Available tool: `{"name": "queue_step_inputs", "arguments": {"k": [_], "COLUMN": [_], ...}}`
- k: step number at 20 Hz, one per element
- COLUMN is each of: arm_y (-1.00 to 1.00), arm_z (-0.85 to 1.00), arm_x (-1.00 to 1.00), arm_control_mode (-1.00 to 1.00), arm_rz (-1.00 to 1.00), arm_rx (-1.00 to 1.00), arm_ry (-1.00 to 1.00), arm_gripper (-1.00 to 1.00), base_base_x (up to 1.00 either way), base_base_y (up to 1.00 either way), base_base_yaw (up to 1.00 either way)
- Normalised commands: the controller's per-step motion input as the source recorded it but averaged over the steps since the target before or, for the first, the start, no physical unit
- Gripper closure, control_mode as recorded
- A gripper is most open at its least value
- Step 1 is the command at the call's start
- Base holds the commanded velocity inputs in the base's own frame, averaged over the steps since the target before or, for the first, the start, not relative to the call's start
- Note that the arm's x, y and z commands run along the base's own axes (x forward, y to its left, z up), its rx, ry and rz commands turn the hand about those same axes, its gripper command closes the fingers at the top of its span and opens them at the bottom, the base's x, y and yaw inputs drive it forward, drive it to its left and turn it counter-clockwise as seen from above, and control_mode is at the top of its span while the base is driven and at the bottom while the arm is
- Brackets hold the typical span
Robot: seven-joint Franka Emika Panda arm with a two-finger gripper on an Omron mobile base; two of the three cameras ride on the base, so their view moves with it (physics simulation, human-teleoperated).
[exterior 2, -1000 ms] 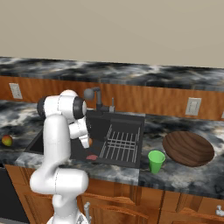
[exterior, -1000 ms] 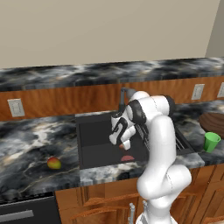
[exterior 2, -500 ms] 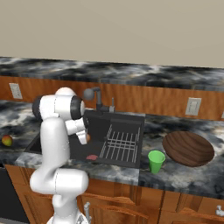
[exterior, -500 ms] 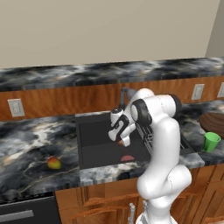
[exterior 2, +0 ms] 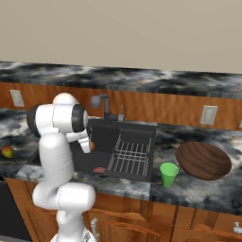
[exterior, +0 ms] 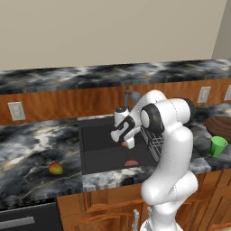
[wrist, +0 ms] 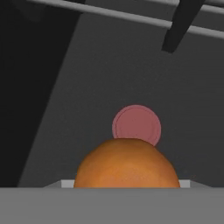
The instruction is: Remove the mango and tangerine from the sink. Then move the bowl and cup from the counter to the sink for washing.
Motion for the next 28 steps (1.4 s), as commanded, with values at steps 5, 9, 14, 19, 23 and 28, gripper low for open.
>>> {"name": "queue_step_inputs", "arguments": {"k": [5,9,14,19,23,28], "arm_y": [0.04,0.00,0.02,0.09,0.11,0.12], "arm_z": [0.38,0.27,0.27,0.34,0.34,0.35], "arm_x": [-0.20,-0.18,-0.15,-0.23,-0.26,-0.22], "arm_control_mode": [-1.00,-1.00,-1.00,-1.00,-1.00,-1.00], "arm_rz": [0.01,0.00,0.04,0.17,0.16,0.13], "arm_rx": [0.01,0.00,0.00,0.00,0.00,0.00], "arm_ry": [0.00,0.00,-0.01,-0.02,0.00,0.00], "arm_gripper": [1.00,1.00,1.00,1.00,1.00,1.00], "base_base_x": [0.00,0.00,0.00,0.00,0.00,0.00], "base_base_y": [0.00,0.00,0.00,0.00,0.00,0.00], "base_base_yaw": [0.00,0.00,0.00,0.00,0.00,0.00]}}
